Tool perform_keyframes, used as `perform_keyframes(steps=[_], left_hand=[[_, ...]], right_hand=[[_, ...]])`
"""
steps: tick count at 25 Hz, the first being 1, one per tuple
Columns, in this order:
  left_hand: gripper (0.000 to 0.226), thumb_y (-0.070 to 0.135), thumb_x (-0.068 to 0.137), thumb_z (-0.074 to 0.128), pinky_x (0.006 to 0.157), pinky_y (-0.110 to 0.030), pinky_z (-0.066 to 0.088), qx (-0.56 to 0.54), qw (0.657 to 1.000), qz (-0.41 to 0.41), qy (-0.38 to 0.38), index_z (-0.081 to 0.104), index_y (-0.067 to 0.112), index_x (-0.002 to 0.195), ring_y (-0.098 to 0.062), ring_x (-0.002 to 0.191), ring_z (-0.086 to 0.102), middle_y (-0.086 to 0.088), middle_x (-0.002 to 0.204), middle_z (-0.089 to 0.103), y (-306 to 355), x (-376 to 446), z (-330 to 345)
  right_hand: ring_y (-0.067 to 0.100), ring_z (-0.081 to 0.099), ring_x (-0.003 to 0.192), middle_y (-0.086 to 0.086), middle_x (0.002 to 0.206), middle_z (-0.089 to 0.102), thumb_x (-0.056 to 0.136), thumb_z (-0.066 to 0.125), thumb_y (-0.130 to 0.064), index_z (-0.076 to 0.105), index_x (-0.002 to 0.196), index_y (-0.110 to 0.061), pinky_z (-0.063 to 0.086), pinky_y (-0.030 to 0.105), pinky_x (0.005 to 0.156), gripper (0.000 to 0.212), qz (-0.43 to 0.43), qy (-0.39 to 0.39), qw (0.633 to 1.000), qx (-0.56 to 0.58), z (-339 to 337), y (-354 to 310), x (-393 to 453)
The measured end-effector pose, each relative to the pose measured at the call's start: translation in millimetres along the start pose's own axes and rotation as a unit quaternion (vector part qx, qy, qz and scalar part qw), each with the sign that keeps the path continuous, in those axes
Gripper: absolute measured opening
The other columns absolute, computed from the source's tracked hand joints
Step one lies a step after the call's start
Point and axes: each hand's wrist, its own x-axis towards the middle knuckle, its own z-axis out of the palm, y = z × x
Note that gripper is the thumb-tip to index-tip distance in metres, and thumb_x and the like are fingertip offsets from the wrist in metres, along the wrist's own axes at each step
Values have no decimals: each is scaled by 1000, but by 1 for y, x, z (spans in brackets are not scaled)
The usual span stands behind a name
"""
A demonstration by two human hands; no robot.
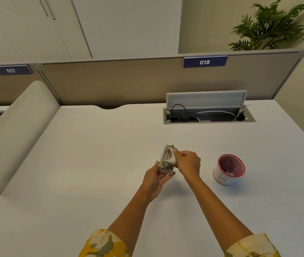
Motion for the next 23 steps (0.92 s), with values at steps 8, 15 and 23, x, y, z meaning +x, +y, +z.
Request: perform_keyframes(steps=[8,15,23], left_hand=[[34,19,108,33,80,-36,63,107,993,44,25,64,6,110,-32,99,73,-19,105,75,3,0,-12],[31,18,107,38,77,-38,64,124,989,52,63,65,2,107,-30,98,70,-14,106,72,-1,4,-20],[30,17,106,39,78,-36,63,135,984,76,85,64,1,110,-27,94,70,-16,108,71,1,10,-27]], right_hand=[[32,73,81,17,93,72,96,57,-24,67,95,0,60,41,76,26,186,-130,948,223,-14,25,19],[31,74,78,24,89,74,103,40,-14,57,117,8,62,39,55,31,313,-227,829,404,-34,39,15],[29,65,80,19,88,72,90,47,-62,67,112,-3,61,40,70,66,341,-264,831,350,-28,68,15]])
